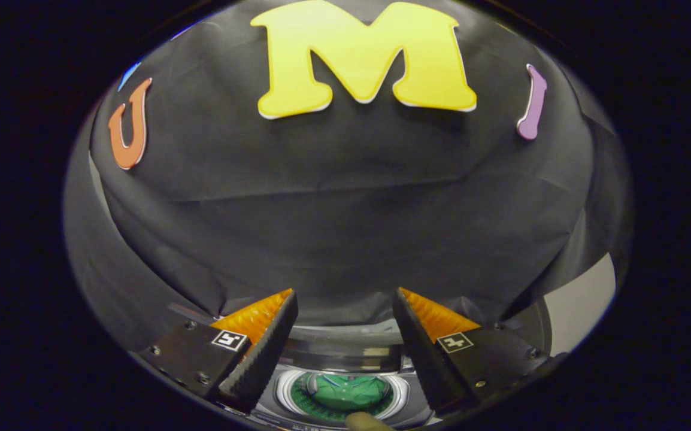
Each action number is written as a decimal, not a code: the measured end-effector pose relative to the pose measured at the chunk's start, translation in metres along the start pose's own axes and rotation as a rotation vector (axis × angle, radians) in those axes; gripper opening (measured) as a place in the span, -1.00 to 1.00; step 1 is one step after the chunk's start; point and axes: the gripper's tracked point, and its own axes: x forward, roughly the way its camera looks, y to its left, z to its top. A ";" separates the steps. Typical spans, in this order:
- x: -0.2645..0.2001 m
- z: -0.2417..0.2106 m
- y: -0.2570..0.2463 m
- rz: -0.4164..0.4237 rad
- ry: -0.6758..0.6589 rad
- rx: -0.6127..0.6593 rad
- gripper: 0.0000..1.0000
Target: Put the clothes into the washing machine and then close the washing machine lid.
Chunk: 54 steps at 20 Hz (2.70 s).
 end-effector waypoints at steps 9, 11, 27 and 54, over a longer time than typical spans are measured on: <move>-0.019 -0.015 0.002 0.001 -0.079 -0.002 0.98; -0.029 -0.025 0.002 -0.001 -0.078 -0.004 0.98; -0.084 -0.115 0.006 -0.010 -0.031 0.003 0.98; -0.268 -0.140 -0.031 0.104 -0.197 -0.098 0.98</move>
